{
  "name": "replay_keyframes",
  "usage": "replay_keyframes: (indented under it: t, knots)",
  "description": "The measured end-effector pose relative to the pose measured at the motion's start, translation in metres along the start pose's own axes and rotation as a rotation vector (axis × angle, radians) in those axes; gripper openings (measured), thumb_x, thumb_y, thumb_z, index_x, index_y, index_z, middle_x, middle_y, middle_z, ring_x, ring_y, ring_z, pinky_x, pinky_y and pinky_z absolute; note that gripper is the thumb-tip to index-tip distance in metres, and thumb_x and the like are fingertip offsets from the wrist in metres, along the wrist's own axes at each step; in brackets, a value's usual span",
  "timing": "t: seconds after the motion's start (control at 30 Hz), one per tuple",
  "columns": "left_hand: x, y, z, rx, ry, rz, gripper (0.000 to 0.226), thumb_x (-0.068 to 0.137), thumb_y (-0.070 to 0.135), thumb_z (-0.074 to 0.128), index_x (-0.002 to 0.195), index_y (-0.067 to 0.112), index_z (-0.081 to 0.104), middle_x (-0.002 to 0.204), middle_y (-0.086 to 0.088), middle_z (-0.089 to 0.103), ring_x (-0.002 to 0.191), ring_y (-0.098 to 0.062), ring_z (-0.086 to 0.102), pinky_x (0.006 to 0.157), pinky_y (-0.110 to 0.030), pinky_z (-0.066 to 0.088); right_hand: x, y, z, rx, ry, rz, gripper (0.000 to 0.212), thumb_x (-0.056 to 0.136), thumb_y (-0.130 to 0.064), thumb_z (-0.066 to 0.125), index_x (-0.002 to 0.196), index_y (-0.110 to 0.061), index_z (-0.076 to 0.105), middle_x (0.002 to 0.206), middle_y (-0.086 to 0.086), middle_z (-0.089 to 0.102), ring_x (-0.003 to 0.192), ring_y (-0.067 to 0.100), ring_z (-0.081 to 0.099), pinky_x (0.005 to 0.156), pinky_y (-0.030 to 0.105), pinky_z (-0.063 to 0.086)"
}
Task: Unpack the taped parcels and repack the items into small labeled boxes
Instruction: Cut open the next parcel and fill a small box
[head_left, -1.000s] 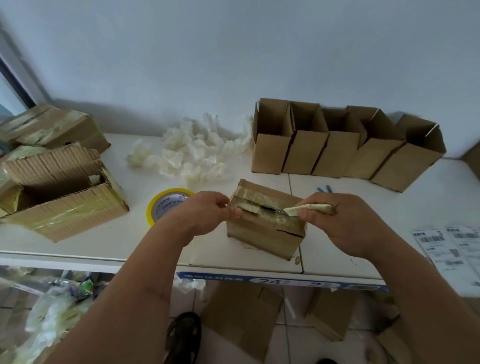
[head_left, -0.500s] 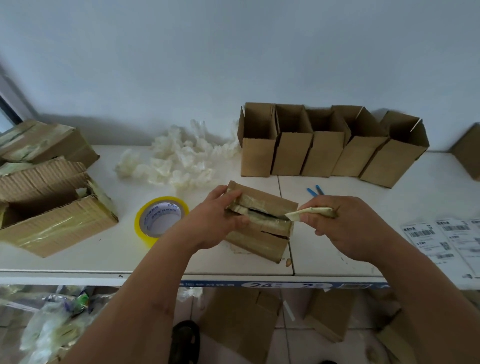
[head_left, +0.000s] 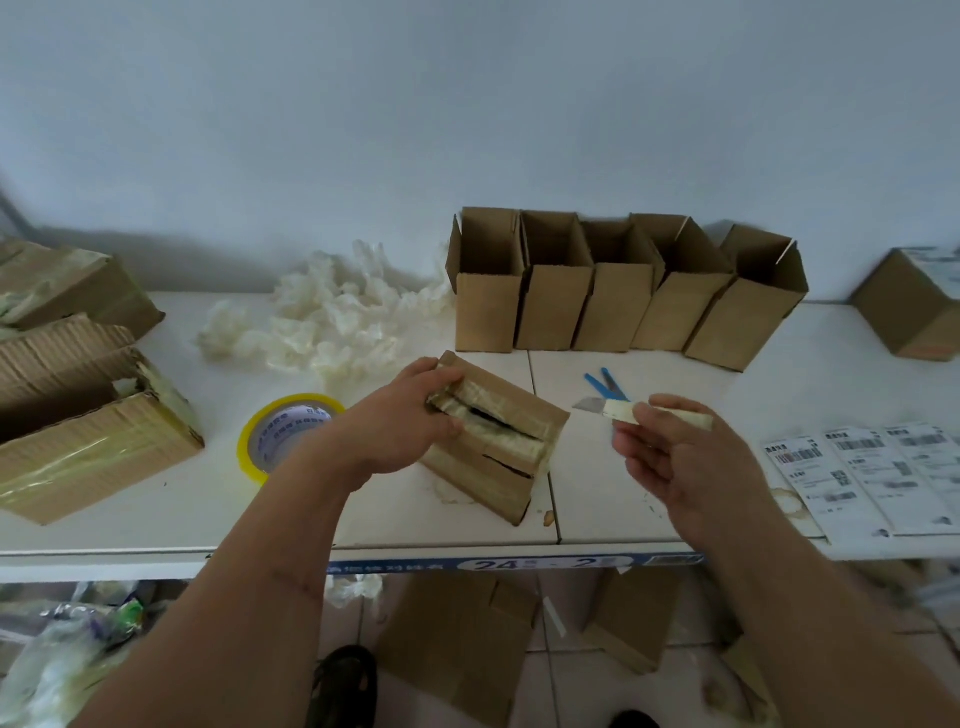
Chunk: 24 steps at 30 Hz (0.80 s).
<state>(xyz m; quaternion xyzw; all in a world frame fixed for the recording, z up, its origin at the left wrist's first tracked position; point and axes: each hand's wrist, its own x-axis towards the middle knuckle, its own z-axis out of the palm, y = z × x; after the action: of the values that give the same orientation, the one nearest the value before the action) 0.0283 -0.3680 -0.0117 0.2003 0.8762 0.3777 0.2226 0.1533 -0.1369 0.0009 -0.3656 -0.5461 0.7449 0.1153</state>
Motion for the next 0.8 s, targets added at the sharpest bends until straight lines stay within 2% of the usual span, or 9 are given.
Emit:
replay_keyframes:
  t: [0.1, 0.2, 0.33, 0.4, 0.5, 0.57, 0.67, 0.73, 0.8]
  knots:
    - [0.001, 0.004, 0.008, 0.08, 0.059, -0.001, 0.058, 0.098, 0.022, 0.048, 0.151, 0.035, 0.029, 0.162, 0.016, 0.003, 0.14, -0.017, 0.025, 0.105, -0.031, 0.031, 0.006, 0.022, 0.006, 0.139, 0.067, 0.166, 0.013, 0.093, -0.015, 0.064, 0.106, -0.012, 0.063, 0.091, 0.011, 0.075, 0.077, 0.018, 0.071, 0.063, 0.028, 0.057]
    - [0.001, 0.009, 0.015, 0.204, 0.12, -0.029, 0.06, 0.096, 0.03, 0.049, 0.152, 0.035, 0.026, 0.162, 0.013, -0.001, 0.149, -0.02, 0.003, 0.118, -0.044, 0.02, 0.013, 0.039, 0.012, 0.276, 0.098, 0.28, 0.013, 0.093, -0.017, 0.065, 0.103, -0.008, 0.063, 0.092, 0.015, 0.071, 0.076, 0.02, 0.069, 0.061, 0.028, 0.06]
    - [-0.003, 0.01, 0.021, 0.331, 0.139, -0.011, 0.07, 0.092, 0.057, 0.051, 0.152, 0.035, 0.023, 0.159, 0.007, 0.005, 0.146, -0.023, 0.006, 0.118, -0.046, 0.019, 0.025, 0.055, 0.004, 0.271, 0.141, 0.266, 0.022, 0.093, -0.007, 0.059, 0.114, -0.002, 0.058, 0.098, 0.014, 0.064, 0.08, 0.022, 0.067, 0.06, 0.028, 0.059]
    - [-0.003, 0.007, 0.019, 0.345, 0.133, 0.005, 0.07, 0.092, 0.059, 0.051, 0.152, 0.034, 0.025, 0.156, 0.006, 0.01, 0.144, -0.024, 0.01, 0.118, -0.045, 0.021, 0.028, 0.059, -0.002, 0.196, 0.154, 0.225, 0.026, 0.092, -0.003, 0.057, 0.117, -0.002, 0.057, 0.1, 0.014, 0.063, 0.08, 0.024, 0.066, 0.063, 0.031, 0.056]
    - [0.001, 0.002, 0.014, 0.35, 0.111, 0.044, 0.068, 0.094, 0.053, 0.053, 0.153, 0.034, 0.025, 0.158, 0.009, 0.012, 0.147, -0.018, 0.006, 0.119, -0.044, 0.018, 0.028, 0.059, -0.004, 0.023, 0.213, 0.145, 0.02, 0.09, -0.003, 0.059, 0.109, -0.001, 0.06, 0.091, 0.013, 0.064, 0.076, 0.026, 0.064, 0.07, 0.038, 0.057]
    - [0.003, -0.001, 0.011, 0.323, 0.105, 0.053, 0.067, 0.096, 0.047, 0.054, 0.154, 0.033, 0.024, 0.161, 0.012, 0.01, 0.149, -0.014, -0.002, 0.121, -0.045, 0.013, 0.027, 0.057, -0.004, -0.327, 0.261, 0.043, 0.024, 0.091, -0.012, 0.062, 0.112, 0.0, 0.062, 0.094, 0.012, 0.064, 0.078, 0.022, 0.06, 0.073, 0.036, 0.052]
    - [0.004, -0.001, 0.01, 0.27, 0.1, 0.047, 0.066, 0.097, 0.037, 0.056, 0.154, 0.03, 0.023, 0.162, 0.013, 0.008, 0.15, -0.013, -0.005, 0.122, -0.043, 0.009, 0.021, 0.054, -0.001, -0.918, 0.277, -0.026, 0.047, 0.094, -0.038, 0.059, 0.132, -0.012, 0.05, 0.121, 0.01, 0.054, 0.108, 0.025, 0.051, 0.092, 0.039, 0.043]
    - [0.004, 0.0, 0.011, 0.242, 0.104, 0.045, 0.066, 0.097, 0.033, 0.057, 0.154, 0.028, 0.023, 0.163, 0.012, 0.008, 0.15, -0.013, -0.005, 0.122, -0.042, 0.009, 0.014, 0.049, 0.005, -1.059, 0.285, -0.096, 0.057, 0.093, -0.049, 0.056, 0.139, -0.019, 0.043, 0.136, 0.01, 0.044, 0.125, 0.029, 0.04, 0.101, 0.043, 0.037]
    - [0.004, 0.0, 0.011, 0.19, 0.106, 0.044, 0.068, 0.097, 0.03, 0.058, 0.154, 0.025, 0.024, 0.163, 0.012, 0.008, 0.15, -0.011, -0.003, 0.122, -0.038, 0.01, 0.006, 0.041, 0.015, -0.998, 0.227, -0.279, 0.053, 0.091, -0.051, 0.057, 0.136, -0.024, 0.048, 0.139, 0.004, 0.043, 0.129, 0.026, 0.037, 0.104, 0.041, 0.035]
